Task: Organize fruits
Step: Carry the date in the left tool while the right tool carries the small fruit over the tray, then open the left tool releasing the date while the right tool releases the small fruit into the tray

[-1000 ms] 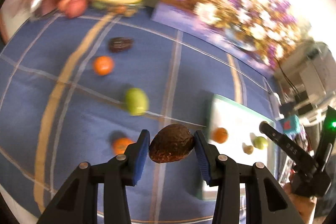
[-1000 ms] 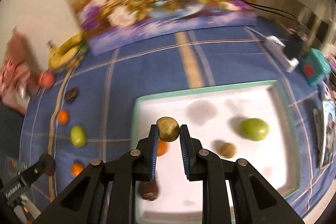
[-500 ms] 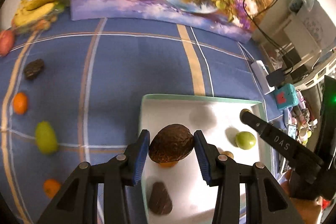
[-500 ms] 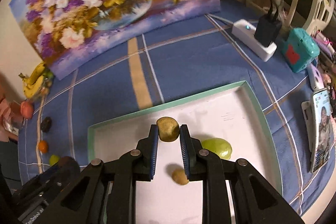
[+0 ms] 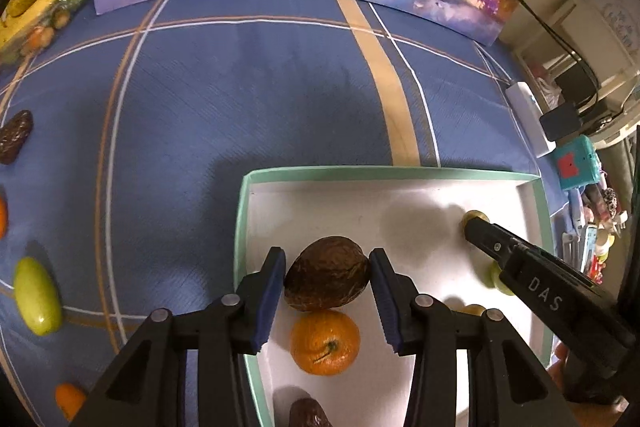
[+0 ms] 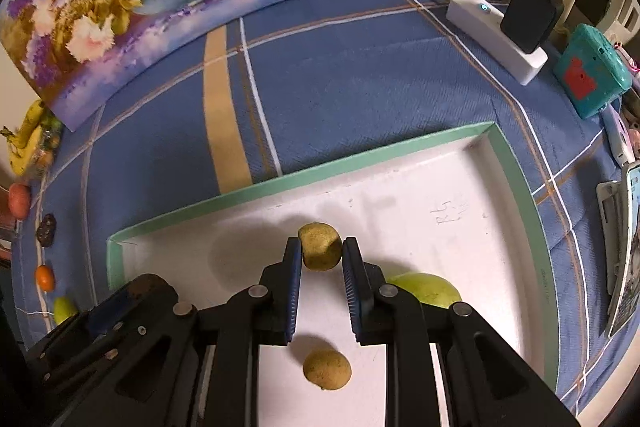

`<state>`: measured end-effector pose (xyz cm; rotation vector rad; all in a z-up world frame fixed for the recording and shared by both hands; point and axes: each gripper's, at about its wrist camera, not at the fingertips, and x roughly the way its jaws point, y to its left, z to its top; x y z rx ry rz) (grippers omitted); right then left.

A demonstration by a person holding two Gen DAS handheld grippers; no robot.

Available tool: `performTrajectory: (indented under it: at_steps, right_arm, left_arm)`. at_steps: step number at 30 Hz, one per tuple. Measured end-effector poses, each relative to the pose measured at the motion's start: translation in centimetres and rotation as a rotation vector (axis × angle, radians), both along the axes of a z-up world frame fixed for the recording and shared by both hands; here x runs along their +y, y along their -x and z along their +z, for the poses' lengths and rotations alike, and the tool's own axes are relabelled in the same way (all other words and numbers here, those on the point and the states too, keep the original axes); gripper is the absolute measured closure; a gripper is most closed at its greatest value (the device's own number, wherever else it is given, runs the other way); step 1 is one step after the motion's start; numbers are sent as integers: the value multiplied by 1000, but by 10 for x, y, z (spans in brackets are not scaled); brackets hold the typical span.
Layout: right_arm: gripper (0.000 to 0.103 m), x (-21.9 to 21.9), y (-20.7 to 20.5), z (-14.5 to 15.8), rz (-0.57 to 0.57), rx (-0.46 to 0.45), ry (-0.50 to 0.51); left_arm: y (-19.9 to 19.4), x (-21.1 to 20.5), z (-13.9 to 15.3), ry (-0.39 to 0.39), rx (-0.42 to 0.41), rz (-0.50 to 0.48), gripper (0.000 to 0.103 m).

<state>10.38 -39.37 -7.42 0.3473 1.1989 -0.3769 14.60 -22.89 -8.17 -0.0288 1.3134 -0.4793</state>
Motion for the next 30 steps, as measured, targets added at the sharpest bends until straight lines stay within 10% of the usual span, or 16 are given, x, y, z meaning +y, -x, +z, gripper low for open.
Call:
performTrajectory:
  at_steps: [27, 30]
  right_arm:
    - [81, 14, 20, 54, 23, -101, 64]
    - [68, 19, 24, 62, 32, -123, 62]
  left_arm:
    - [7, 35, 56, 66, -81, 57, 55]
    - [9, 44, 57, 41, -96, 81, 50]
